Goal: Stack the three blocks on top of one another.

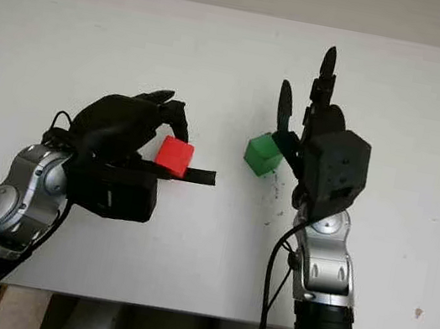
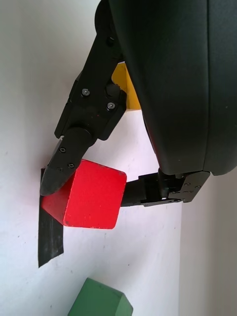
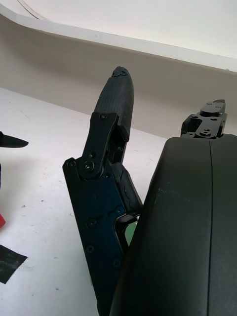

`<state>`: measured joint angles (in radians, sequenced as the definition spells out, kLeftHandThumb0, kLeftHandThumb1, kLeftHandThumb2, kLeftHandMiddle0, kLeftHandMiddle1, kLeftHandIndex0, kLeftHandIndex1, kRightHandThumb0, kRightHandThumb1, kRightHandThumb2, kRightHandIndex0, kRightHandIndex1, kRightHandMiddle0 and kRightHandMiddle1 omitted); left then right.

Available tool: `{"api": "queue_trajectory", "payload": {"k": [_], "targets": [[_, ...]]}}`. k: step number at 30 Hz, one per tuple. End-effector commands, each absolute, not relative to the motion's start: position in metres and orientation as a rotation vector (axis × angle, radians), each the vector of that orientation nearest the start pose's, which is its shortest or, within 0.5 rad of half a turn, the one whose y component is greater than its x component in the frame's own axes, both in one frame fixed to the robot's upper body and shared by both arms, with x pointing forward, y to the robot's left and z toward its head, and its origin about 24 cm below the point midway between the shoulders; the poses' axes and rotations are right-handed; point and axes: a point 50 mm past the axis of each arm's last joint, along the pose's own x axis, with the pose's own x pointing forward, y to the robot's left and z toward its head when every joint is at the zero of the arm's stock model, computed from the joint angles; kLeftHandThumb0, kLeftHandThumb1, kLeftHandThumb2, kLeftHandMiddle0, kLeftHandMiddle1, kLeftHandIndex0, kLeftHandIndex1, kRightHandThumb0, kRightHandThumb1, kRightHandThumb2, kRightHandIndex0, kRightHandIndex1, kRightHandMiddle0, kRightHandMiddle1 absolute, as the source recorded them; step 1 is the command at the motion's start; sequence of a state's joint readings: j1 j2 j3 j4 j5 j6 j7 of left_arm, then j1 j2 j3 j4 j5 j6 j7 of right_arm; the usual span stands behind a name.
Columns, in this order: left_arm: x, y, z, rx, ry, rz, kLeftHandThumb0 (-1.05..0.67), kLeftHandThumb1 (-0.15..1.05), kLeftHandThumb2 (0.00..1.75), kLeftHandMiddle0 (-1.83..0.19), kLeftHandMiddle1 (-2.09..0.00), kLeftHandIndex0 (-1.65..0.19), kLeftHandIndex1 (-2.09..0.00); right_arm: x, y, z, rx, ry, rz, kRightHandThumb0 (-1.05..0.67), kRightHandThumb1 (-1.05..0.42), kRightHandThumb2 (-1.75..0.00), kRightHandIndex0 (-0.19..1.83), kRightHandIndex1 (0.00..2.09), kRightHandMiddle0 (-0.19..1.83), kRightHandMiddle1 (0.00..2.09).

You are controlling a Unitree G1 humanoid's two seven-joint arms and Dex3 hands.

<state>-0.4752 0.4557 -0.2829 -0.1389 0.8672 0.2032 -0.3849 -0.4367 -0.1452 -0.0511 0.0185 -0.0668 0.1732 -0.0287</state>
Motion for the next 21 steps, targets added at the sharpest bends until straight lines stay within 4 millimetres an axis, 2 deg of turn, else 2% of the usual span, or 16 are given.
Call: {"api": "queue_trajectory", "payload": {"k": [1, 10, 21], "targets": [[0.311, 0.128, 0.172, 1.378, -0.275, -0.277, -0.34, 0.98, 0.06, -0.08, -0.05, -0.31, -1.63, 0.323, -0.159, 0.150, -0.187, -0.263, -0.022, -0.75, -1.05, -0.65, -0.19, 0.03, -0.19, 0.01], [0.311, 0.125, 0.166, 1.328, -0.276, -0.298, -0.35, 1.01, 0.06, -0.08, -0.05, -0.24, -1.73, 0.323, -0.159, 0.149, -0.193, -0.253, -0.032, -0.75, -1.05, -0.65, -0.18, 0.04, -0.19, 0.01], [0.314, 0.123, 0.157, 1.307, -0.276, -0.274, -0.33, 1.01, 0.05, -0.10, -0.06, -0.23, -1.65, 0.322, -0.160, 0.149, -0.195, -0.251, -0.030, -0.75, -1.05, -0.65, -0.19, 0.03, -0.19, 0.01]]}}
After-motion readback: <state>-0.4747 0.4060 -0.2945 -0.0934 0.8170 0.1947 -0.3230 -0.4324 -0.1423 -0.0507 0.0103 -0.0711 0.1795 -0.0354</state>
